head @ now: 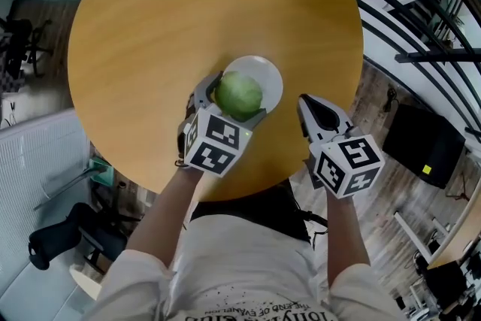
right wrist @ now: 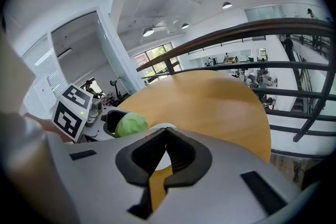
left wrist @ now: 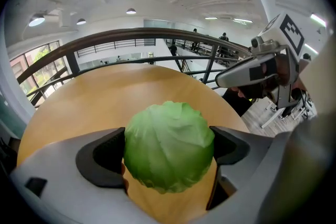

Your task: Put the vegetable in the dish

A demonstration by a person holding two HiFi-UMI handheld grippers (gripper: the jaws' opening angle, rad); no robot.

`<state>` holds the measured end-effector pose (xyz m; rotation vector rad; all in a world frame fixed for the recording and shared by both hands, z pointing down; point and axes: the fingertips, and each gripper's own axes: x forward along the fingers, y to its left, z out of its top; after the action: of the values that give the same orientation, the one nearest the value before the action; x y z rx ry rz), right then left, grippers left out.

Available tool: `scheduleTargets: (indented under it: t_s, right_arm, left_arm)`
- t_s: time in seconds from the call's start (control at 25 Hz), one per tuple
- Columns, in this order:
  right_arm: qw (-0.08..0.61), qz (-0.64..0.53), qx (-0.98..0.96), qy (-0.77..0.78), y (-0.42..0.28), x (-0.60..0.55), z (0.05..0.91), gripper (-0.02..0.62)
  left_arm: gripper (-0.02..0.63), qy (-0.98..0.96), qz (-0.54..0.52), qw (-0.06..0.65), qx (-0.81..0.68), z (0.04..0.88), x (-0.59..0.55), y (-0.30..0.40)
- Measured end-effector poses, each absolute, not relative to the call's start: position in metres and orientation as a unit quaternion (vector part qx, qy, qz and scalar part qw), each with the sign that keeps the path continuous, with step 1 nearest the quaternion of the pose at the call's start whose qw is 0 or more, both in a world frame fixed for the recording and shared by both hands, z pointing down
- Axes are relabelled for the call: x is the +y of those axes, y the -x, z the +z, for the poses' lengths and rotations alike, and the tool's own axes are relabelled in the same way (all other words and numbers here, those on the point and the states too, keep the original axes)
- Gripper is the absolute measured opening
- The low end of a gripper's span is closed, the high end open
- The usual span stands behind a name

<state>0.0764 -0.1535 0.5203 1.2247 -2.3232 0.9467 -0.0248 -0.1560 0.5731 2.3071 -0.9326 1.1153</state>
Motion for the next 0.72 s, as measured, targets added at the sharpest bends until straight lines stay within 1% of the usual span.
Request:
scheduleTargets:
  t_s: [0.52,0.72]
  right_arm:
    - [0.173,0.346,-0.814,-0.433,-0.084,-0.156,0.53,0.023]
    - [0.172,0.348,-0.812,-0.435,-0.085,-0.155,0.53,0.023]
  left_arm:
    - [0.491,-0.817,0.473,0.173,-0.28,0.617,-0.167,0.01]
    - [0.491,-0.813,0.49,0.173,-0.263,0.626,-0.166,0.007]
